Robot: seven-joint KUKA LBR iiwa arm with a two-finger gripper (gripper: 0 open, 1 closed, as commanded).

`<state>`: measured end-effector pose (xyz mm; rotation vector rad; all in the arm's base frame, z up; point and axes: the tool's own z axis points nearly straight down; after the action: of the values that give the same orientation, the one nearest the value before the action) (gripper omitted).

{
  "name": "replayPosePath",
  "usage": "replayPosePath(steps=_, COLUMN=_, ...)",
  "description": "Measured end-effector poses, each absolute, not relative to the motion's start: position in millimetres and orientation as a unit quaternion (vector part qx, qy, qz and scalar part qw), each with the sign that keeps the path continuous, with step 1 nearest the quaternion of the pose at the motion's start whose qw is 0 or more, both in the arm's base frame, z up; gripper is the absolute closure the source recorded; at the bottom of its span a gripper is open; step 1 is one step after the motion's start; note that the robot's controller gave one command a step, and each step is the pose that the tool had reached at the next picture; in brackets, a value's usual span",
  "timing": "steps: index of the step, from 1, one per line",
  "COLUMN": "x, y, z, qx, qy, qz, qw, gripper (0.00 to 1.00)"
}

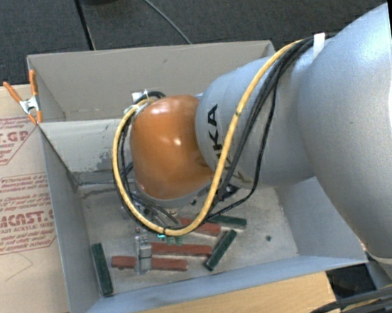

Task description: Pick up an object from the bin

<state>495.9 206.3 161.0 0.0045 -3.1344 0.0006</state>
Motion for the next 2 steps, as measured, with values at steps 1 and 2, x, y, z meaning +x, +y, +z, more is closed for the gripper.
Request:
replayPosePath(steps=1, x=498.2, y=205, z=165, qx=0.0, qy=-1.0, qz=-0.001, qw=0.0, gripper=0.0)
replayPosePath(steps=2, x=492.2, y=154, z=102, qx=0.058, qy=-0.998, qz=0.0, qw=-0.002, gripper=0.0)
